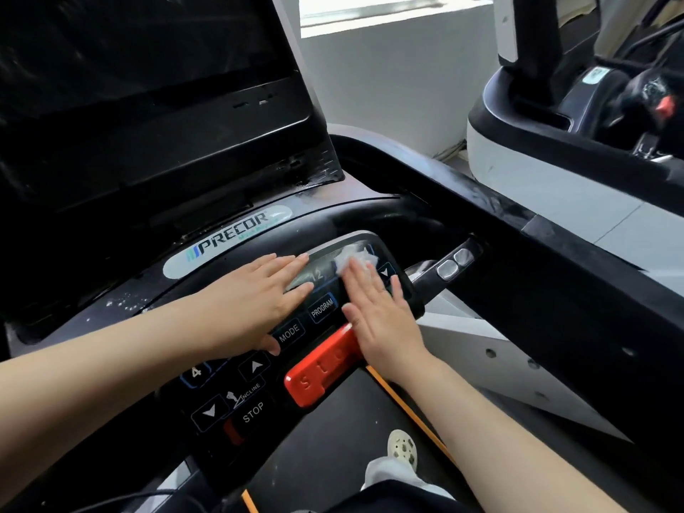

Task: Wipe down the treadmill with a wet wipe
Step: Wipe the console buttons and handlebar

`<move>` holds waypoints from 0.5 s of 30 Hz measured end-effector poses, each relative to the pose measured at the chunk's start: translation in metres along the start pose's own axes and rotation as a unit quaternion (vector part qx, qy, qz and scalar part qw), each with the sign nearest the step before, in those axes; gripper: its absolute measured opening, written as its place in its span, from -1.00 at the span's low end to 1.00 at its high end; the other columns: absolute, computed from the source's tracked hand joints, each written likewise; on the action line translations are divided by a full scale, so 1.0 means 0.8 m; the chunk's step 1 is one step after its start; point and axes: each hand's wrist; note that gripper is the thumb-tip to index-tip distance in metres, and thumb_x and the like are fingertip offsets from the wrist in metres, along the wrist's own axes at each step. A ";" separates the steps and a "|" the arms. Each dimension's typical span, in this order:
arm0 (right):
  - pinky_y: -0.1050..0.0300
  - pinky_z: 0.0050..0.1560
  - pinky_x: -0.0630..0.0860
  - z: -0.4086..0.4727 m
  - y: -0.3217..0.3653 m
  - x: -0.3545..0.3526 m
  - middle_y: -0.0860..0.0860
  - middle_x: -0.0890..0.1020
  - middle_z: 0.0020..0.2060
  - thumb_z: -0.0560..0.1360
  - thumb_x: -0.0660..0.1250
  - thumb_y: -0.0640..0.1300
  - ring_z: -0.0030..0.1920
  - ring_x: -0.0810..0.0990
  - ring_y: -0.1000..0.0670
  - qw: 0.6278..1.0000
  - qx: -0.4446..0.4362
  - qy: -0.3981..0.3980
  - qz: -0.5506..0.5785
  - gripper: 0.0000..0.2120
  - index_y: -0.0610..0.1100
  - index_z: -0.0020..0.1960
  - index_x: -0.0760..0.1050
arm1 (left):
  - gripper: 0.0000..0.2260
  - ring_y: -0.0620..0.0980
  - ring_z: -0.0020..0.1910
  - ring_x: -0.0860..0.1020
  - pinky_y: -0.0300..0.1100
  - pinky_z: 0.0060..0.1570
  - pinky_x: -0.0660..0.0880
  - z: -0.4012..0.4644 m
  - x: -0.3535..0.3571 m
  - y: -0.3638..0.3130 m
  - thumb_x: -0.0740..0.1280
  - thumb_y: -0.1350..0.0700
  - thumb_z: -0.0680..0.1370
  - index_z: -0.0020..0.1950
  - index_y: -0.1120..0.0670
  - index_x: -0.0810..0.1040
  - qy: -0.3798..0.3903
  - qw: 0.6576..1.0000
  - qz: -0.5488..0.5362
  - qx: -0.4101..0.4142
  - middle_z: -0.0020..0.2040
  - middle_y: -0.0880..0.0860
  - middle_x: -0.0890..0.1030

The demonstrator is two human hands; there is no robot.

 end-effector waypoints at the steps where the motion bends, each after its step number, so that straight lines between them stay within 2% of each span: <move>1: 0.06 0.46 -0.36 -0.003 -0.013 0.000 0.25 -0.27 0.40 0.43 -0.41 0.28 0.41 -0.37 0.21 0.999 0.035 -0.012 0.000 -0.38 0.06 0.43 -0.30 | -0.14 0.12 0.53 -0.13 -0.07 0.47 -0.19 0.000 0.001 0.000 0.27 -0.27 0.48 0.56 0.10 -0.10 0.002 1.000 0.000 0.000 0.53 0.25 -0.21; 3: 0.09 0.47 -0.35 -0.022 -0.028 0.007 0.23 -0.29 0.40 0.43 -0.42 0.34 0.41 -0.40 0.21 0.996 0.077 -0.030 0.025 -0.35 0.05 0.43 -0.31 | -0.14 0.12 0.53 -0.13 -0.08 0.46 -0.20 0.002 0.002 0.000 0.27 -0.27 0.48 0.55 0.11 -0.10 0.005 1.000 0.001 -0.002 0.53 0.26 -0.22; 6: 0.30 0.38 -0.43 -0.054 -0.013 0.024 0.22 -0.21 0.43 0.42 -0.47 0.40 0.47 -0.31 0.15 0.995 0.044 -0.027 0.088 -0.29 0.05 0.45 -0.21 | -0.13 0.13 0.53 -0.13 -0.08 0.46 -0.20 0.002 0.000 -0.002 0.28 -0.26 0.47 0.55 0.12 -0.10 0.008 1.000 0.000 0.000 0.52 0.27 -0.21; 9: 0.33 0.38 -0.39 -0.051 -0.006 0.019 0.30 -0.05 0.43 0.51 -0.38 0.32 0.46 -0.20 0.31 0.991 0.004 -0.012 0.135 -0.39 0.09 0.46 -0.04 | -0.13 0.14 0.53 -0.14 -0.08 0.46 -0.20 0.001 -0.001 -0.004 0.27 -0.26 0.48 0.55 0.13 -0.11 0.011 1.000 0.005 -0.002 0.52 0.28 -0.21; 11: 0.29 0.39 -0.40 -0.042 -0.023 0.011 0.31 -0.01 0.43 0.52 -0.37 0.29 0.44 -0.17 0.35 0.994 0.003 -0.023 0.110 -0.41 0.11 0.46 0.01 | -0.13 0.14 0.53 -0.14 -0.08 0.46 -0.19 0.001 -0.001 -0.004 0.27 -0.26 0.48 0.55 0.13 -0.11 0.009 1.000 0.001 -0.001 0.52 0.28 -0.21; 15: 0.35 0.37 -0.39 -0.062 -0.046 0.021 0.21 -0.08 0.46 0.48 -0.42 0.37 0.50 -0.16 0.16 0.989 0.071 -0.070 0.113 -0.33 0.07 0.47 -0.09 | -0.12 0.16 0.53 -0.11 -0.07 0.47 -0.17 0.000 -0.001 -0.003 0.29 -0.26 0.46 0.55 0.14 -0.07 0.004 1.000 0.000 0.004 0.52 0.29 -0.18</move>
Point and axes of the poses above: each hand's wrist, its own z-axis towards the middle knuckle, its own x-axis out of the palm, y = z × x
